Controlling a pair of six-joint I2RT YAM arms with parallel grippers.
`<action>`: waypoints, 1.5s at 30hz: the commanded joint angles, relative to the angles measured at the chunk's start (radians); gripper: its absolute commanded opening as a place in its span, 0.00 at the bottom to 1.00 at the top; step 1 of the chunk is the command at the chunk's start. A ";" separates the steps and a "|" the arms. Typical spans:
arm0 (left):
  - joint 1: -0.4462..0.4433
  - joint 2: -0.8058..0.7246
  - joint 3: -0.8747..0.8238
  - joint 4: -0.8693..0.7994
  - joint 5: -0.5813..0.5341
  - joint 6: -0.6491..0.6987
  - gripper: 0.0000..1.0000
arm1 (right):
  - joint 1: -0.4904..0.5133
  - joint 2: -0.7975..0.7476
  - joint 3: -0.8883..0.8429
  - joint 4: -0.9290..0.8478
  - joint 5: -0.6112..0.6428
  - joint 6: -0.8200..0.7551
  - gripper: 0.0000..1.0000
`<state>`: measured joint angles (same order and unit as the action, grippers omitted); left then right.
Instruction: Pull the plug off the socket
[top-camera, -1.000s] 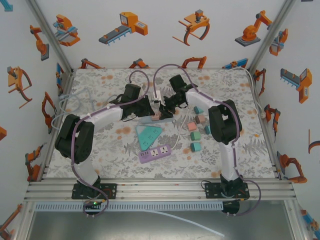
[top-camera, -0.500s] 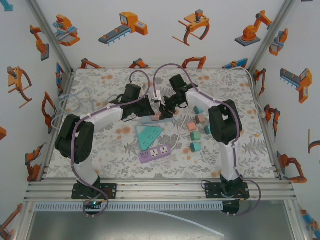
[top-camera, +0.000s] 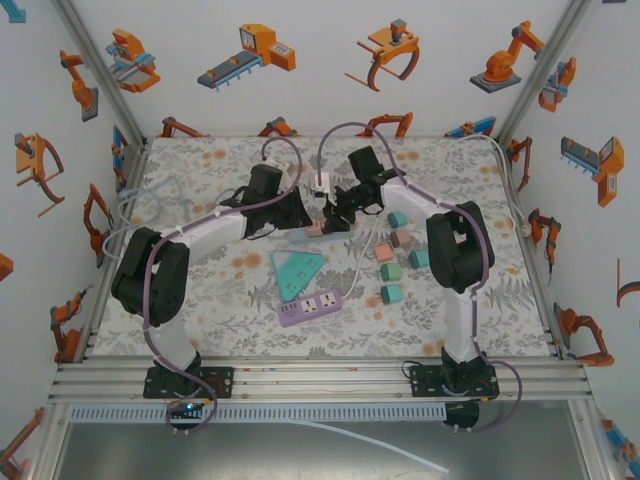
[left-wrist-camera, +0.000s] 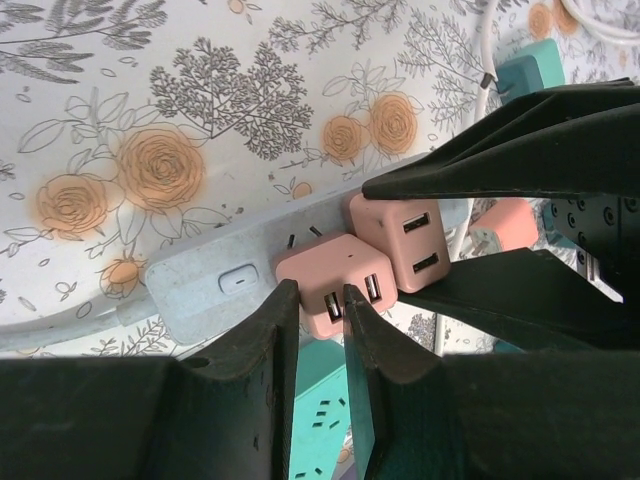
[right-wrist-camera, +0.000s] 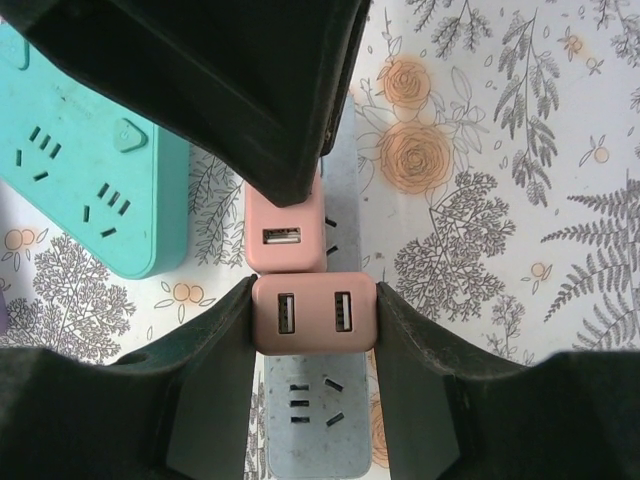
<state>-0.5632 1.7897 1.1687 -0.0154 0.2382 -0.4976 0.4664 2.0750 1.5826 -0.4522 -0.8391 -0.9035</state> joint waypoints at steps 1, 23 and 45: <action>-0.028 0.113 -0.050 -0.144 0.109 0.051 0.28 | 0.021 -0.083 -0.008 0.156 -0.176 0.009 0.00; -0.066 0.189 -0.098 -0.189 -0.005 0.042 0.28 | 0.059 -0.231 -0.053 0.056 -0.183 -0.086 0.00; -0.033 0.116 0.028 -0.161 0.075 0.020 0.39 | -0.004 -0.507 -0.249 0.493 0.114 0.690 0.00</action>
<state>-0.5701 1.8465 1.1961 0.0074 0.2886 -0.5007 0.4633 1.6726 1.3872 -0.1913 -0.8829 -0.5903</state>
